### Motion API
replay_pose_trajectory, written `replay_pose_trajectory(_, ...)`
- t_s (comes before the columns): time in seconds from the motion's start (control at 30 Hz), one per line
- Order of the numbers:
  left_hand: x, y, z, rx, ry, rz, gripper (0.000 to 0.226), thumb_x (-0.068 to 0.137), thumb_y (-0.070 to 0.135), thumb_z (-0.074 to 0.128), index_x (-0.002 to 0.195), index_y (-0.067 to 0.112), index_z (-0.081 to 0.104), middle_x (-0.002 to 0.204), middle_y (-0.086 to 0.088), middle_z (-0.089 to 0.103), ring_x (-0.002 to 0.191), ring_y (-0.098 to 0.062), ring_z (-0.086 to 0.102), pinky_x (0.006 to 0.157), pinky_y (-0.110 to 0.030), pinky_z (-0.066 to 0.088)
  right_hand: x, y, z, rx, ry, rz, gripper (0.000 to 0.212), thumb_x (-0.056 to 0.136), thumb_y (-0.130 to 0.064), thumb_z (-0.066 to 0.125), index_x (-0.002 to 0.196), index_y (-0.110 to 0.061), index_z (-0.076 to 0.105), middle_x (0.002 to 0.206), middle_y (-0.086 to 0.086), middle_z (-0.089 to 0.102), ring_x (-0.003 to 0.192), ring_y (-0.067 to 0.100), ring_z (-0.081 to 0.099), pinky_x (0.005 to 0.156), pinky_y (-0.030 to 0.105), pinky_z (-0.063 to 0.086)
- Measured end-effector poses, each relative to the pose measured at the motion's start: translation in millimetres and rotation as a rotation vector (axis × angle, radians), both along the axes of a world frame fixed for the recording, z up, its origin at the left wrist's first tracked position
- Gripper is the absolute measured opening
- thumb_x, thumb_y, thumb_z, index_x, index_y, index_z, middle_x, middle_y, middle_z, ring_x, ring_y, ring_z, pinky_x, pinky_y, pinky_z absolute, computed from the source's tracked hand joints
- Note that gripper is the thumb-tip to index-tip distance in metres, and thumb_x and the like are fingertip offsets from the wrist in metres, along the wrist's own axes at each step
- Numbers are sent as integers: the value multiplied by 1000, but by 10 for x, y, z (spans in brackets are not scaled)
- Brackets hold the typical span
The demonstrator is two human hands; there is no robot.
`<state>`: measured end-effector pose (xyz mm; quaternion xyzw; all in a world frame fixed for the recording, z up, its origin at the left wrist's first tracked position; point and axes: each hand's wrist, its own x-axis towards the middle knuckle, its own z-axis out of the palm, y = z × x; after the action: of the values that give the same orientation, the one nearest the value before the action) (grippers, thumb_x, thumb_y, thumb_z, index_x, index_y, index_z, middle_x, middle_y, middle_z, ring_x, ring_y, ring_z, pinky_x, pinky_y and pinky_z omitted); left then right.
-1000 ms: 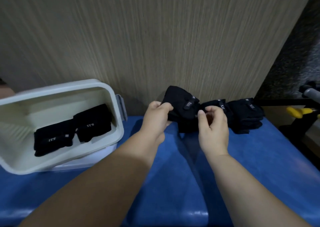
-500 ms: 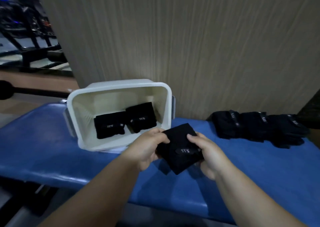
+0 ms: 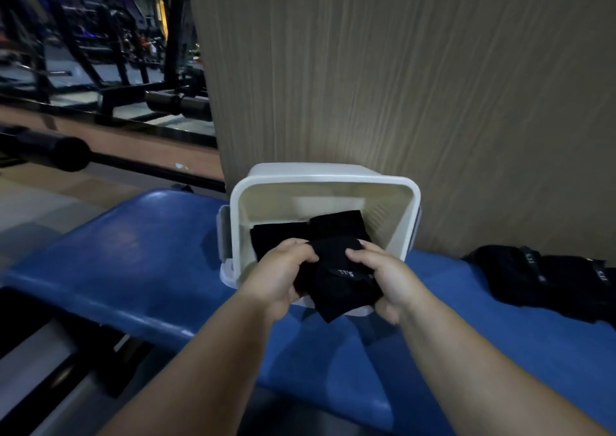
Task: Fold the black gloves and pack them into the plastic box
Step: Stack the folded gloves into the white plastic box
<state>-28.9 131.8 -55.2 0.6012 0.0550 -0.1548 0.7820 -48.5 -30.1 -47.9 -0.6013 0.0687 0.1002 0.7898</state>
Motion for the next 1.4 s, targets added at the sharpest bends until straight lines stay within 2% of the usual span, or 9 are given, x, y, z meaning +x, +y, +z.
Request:
replay_pose_trajectory(0.07, 57, 58, -23, -8, 10, 53, 13, 86, 5, 53, 95, 13, 58, 93, -11, 64, 87, -25, 62, 71, -36, 52, 68, 59, 28, -19, -3, 19, 24, 89, -12, 60, 113, -11, 64, 97, 12, 72, 86, 26, 70, 70, 34, 56)
replay_pose_trajectory(0.27, 135, 84, -46, -77, 29, 203, 44, 80, 21, 64, 121, 14, 51, 106, -14, 69, 95, -32, 69, 85, -56, 55, 308, 255, 37, -169, -82, -104, 16, 90, -10, 63, 105, -7, 61, 89, 11, 72, 74, 21, 70, 58, 29, 55)
replay_pose_trajectory(0.37, 159, 55, -45, -91, -22, 221, 76, 64, 44, 72, 131, 16, 48, 107, -7, 71, 97, -25, 70, 91, -48, 54, 484, 317, 23, -218, -118, -204, 15, 90, -14, 65, 104, -9, 62, 96, 12, 72, 83, 26, 71, 64, 34, 57)
replay_pose_trajectory(0.5, 186, 59, -18, -1, -118, 266, 66, 75, 48, 64, 134, 24, 46, 111, 3, 70, 102, -18, 67, 95, -44, 52, 734, 401, 12, -424, -177, -294, 18, 84, -25, 71, 97, -17, 64, 93, 8, 73, 84, 29, 70, 77, 48, 58)
replay_pose_trajectory(0.67, 276, 91, -102, 185, -93, 330, 88, 59, 75, 49, 140, 42, 35, 125, 9, 62, 113, -21, 58, 99, -45, 47, 927, 516, 47, -780, -249, -328, 23, 84, -34, 69, 100, -20, 62, 92, -2, 67, 87, 22, 65, 81, 35, 54)
replay_pose_trajectory(0.87, 326, 75, -148, 302, -124, 350, 64, 77, 52, 40, 140, 44, 35, 114, 12, 63, 108, -20, 58, 97, -45, 48, 1056, 532, -60, -1029, -210, -305, 37, 83, -47, 64, 114, -27, 62, 102, -2, 70, 94, 23, 64, 88, 36, 52)
replay_pose_trajectory(0.97, 351, 86, -158, 411, -164, 366, 54, 94, 34, 40, 145, 42, 28, 138, 9, 51, 121, -20, 51, 104, -42, 42, 1093, 547, -98, -1144, -205, -287, 42, 85, -51, 60, 121, -29, 59, 107, -1, 70, 103, 24, 62, 95, 37, 45)
replay_pose_trajectory(1.13, 417, 85, -236, 632, -229, 393, 59, 98, 21, 38, 152, 29, 18, 150, -2, 37, 133, -25, 40, 109, -41, 36, 1143, 603, -136, -1313, -218, -242, 43, 87, -56, 52, 123, -33, 58, 110, 0, 66, 110, 24, 54, 80, 30, 25)
replay_pose_trajectory(1.4, 335, 21, -204, 833, -252, 334, 66, 98, 15, 37, 154, 18, 1, 162, -4, 4, 148, -20, 10, 119, -36, 17, 1189, 650, -181, -1507, -233, -147, 37, 89, -60, 44, 110, -37, 63, 103, 0, 63, 110, 22, 40, 77, 33, 21)
